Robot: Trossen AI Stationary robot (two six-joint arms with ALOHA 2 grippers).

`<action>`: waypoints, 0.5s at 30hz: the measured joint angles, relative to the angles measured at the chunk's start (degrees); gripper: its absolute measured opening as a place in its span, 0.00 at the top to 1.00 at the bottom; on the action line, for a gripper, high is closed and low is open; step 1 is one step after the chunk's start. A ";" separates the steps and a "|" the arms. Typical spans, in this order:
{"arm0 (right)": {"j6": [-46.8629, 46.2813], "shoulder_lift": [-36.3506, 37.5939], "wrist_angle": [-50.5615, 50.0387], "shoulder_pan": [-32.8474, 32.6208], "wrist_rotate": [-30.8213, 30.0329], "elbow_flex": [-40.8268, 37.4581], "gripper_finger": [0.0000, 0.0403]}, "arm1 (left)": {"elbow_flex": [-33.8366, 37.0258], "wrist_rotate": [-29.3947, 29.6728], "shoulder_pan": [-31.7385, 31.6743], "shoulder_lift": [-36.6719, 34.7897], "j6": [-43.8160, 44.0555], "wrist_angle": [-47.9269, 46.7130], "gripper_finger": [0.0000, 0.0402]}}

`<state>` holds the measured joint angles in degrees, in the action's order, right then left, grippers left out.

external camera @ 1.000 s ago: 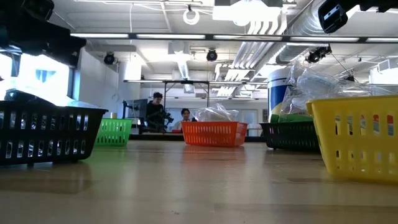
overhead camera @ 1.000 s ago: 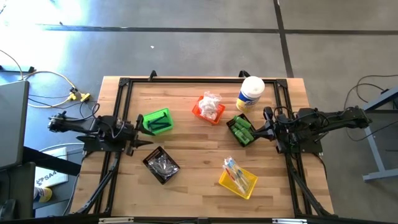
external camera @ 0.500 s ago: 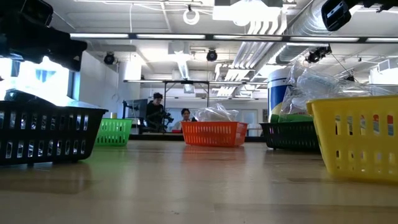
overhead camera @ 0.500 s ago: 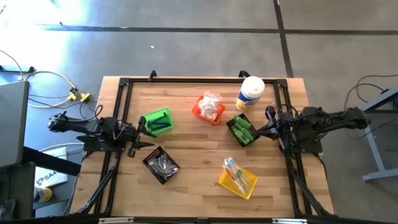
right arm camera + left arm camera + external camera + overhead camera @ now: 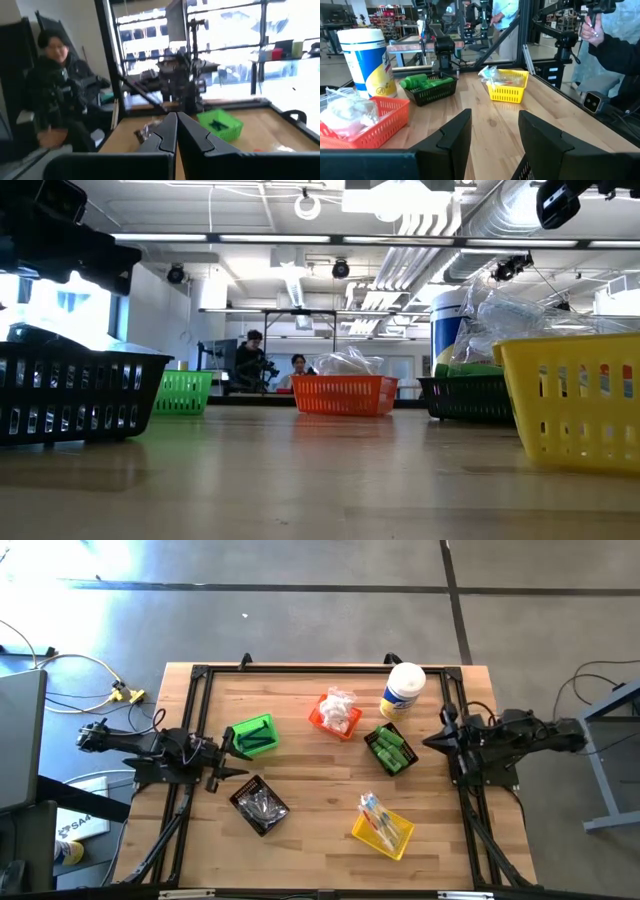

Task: Pick & Place Travel size toiletries
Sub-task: Return to Home Position

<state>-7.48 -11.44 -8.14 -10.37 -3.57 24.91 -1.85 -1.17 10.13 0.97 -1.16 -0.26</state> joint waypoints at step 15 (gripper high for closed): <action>-0.02 9.14 -7.56 0.02 -2.30 0.00 0.99 | -0.07 0.22 0.00 0.00 -0.03 0.03 0.60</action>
<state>-7.50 -2.30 -15.70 -10.35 -5.88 24.91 -1.91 -0.95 10.13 0.97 -1.19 -0.23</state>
